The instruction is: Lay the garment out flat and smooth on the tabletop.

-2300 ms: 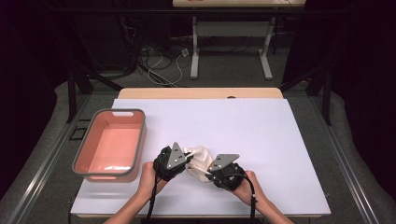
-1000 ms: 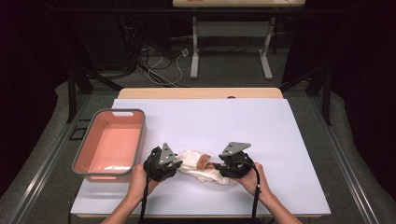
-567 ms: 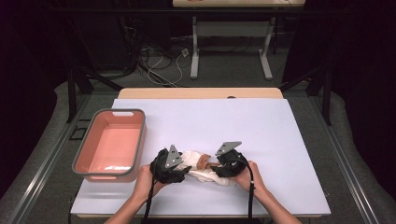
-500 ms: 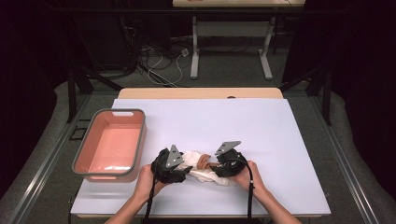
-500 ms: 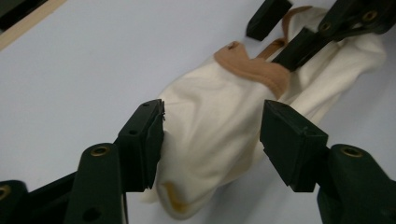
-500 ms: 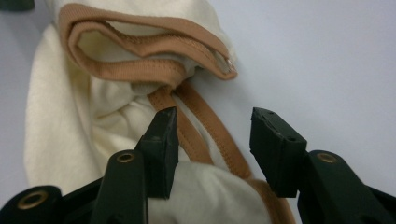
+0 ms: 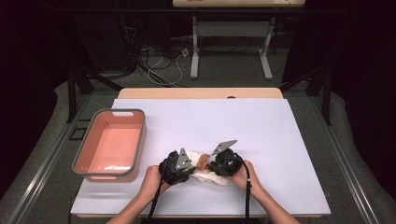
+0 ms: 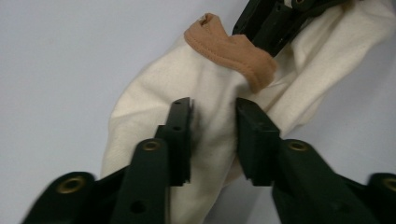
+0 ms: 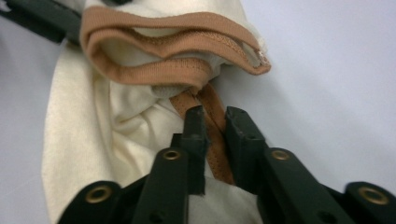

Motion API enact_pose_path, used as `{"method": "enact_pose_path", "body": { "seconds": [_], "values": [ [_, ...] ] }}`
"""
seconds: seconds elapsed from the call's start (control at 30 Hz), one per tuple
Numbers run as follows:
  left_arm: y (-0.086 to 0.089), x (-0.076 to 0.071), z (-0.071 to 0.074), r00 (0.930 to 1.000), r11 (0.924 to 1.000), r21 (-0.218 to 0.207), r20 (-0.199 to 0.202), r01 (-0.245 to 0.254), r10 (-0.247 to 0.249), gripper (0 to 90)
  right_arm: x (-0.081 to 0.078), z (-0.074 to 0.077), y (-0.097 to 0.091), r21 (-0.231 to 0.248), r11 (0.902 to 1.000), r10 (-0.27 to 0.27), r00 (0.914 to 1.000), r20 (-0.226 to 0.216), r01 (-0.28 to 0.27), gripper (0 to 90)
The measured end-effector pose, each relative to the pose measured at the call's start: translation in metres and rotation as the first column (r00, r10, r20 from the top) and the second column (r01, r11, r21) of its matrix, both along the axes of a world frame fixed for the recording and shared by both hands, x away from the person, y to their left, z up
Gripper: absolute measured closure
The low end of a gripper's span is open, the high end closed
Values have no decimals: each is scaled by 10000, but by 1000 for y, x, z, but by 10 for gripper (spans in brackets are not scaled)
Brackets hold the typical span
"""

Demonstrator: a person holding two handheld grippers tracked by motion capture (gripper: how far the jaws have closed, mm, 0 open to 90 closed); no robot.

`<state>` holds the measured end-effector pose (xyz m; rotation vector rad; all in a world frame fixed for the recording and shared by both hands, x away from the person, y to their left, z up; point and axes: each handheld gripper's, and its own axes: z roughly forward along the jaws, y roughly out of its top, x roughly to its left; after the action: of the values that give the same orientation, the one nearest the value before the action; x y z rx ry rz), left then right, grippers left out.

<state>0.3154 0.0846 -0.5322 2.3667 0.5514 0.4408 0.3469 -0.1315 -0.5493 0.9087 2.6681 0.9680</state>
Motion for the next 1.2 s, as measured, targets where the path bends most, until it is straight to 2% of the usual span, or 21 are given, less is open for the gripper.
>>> {"method": "enact_pose_path", "body": {
  "seconds": [0.03,0.07,0.17,0.2,0.23,0.27,0.37,0.43,0.5,0.53,0.6,0.63,0.67,0.73,0.83,0.97,1.0,1.07,1.1,1.2],
  "values": [
    [1,1,0,10000,9999,-118,-11,-85,85,778,-1,0,0,-4,10000,-19,10000,-98,19,836],
    [1,1,0,10000,9999,-118,-11,-85,85,801,-2,1,0,-29,10000,-75,9999,-123,75,846],
    [5,1,2,9997,9984,-508,-25,-246,245,826,-2,1,2,-26,9999,112,9999,101,-112,858],
    [6,2,3,9995,9978,-587,43,-301,304,834,-5,3,2,-192,9998,50,9996,260,-45,863],
    [8,2,5,9988,9949,-892,124,-466,479,836,-6,5,2,-219,9998,25,9995,320,-18,863],
    [8,2,5,9988,9949,-892,124,-466,479,837,-6,5,2,-219,9998,25,9995,320,-18,863],
    [14,4,10,9966,9884,-1328,262,-739,781,836,-10,13,-2,-233,9997,-52,9973,737,69,864],
    [15,5,11,9955,9867,-1402,351,-821,879,836,-12,17,-6,-257,9995,-150,9955,934,175,863],
    [17,10,14,9920,9815,-1533,363,-1143,1212,836,-14,21,-12,-271,9991,-300,9936,1092,331,863],
    [17,10,14,9920,9815,-1533,363,-1143,1212,835,-14,21,-12,-271,9991,-300,9936,1092,331,863],
    [18,15,16,9895,9797,-1520,409,-1309,1385,835,-17,25,-20,-374,9971,-612,9911,1182,660,863],
    [17,16,16,9872,9759,-1601,347,-1480,1554,835,-18,26,-22,-427,9961,-716,9891,1287,777,863],
    [17,20,15,9832,9727,-1554,329,-1722,1793,834,-18,26,-25,-474,9958,-717,9881,1358,788,863],
    [18,22,15,9821,9719,-1500,236,-1815,1871,833,-19,27,-26,-533,9942,-849,9862,1419,933,863],
    [17,26,12,9760,9686,-1309,248,-2112,2162,829,-19,29,-31,-679,9909,-1047,9824,1544,1163,862],
    [16,33,4,9682,9629,-1051,38,-2484,2501,818,-18,28,-35,-922,9870,-1175,9825,1447,1316,858],
    [16,35,2,9669,9619,-1023,35,-2535,2551,806,-17,23,-35,-1109,9854,-1156,9855,1240,1295,853],
    [17,36,-1,9656,9615,-897,-91,-2597,2600,797,-15,20,-35,-1258,9843,-1099,9874,1138,1241,848],
    [17,36,-2,9646,9602,-928,-147,-2636,2633,768,-13,16,-34,-1332,9834,-1119,9897,890,1232,829],
    [21,35,0,9635,9597,-864,-106,-2673,2674,725,-12,16,-36,-1314,9842,-1084,9905,844,1189,784]
  ]
}}
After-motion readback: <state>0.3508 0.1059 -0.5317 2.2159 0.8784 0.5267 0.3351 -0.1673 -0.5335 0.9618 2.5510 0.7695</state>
